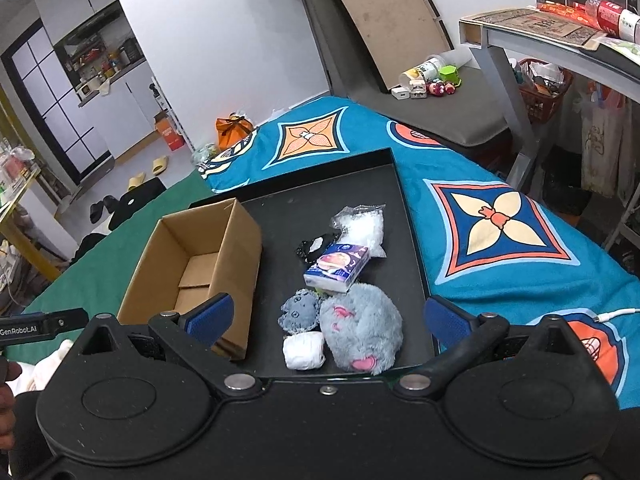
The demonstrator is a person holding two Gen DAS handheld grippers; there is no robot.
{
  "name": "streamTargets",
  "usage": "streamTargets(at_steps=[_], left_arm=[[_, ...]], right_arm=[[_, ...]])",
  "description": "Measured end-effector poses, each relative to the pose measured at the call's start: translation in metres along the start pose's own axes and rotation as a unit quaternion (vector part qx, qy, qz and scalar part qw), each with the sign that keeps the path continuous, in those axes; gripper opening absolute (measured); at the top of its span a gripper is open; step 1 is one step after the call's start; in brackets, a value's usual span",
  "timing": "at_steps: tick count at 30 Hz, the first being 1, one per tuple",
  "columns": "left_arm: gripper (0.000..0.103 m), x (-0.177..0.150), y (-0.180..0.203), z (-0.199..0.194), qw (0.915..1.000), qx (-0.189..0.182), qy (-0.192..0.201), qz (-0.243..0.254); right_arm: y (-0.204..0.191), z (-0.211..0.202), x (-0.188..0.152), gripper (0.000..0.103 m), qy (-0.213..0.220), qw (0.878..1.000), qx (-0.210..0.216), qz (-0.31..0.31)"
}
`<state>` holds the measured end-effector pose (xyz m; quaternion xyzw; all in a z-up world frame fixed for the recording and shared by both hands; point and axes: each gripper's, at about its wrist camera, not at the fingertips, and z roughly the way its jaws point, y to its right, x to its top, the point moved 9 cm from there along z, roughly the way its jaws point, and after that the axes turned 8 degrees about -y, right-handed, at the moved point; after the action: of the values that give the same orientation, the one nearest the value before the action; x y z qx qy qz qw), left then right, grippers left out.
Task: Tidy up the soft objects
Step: 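Move the right tool down toward the grey plush toy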
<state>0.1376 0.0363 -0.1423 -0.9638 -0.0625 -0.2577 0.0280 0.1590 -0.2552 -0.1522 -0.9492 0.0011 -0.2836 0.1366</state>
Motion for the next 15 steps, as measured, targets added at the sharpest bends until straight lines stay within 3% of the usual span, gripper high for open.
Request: streamTargets(at_steps=[10,15], left_arm=[[0.096,0.002,-0.026,0.027,0.9998,0.015,-0.014,-0.005],[0.09,0.003,-0.038,0.041,0.9994,0.018,-0.026,-0.016]], right_arm=[[-0.003,0.021,0.006,0.102,-0.004,1.0,-0.009,-0.01],[-0.005,0.038,0.003,0.098,-0.019,1.0,-0.015,-0.013]])
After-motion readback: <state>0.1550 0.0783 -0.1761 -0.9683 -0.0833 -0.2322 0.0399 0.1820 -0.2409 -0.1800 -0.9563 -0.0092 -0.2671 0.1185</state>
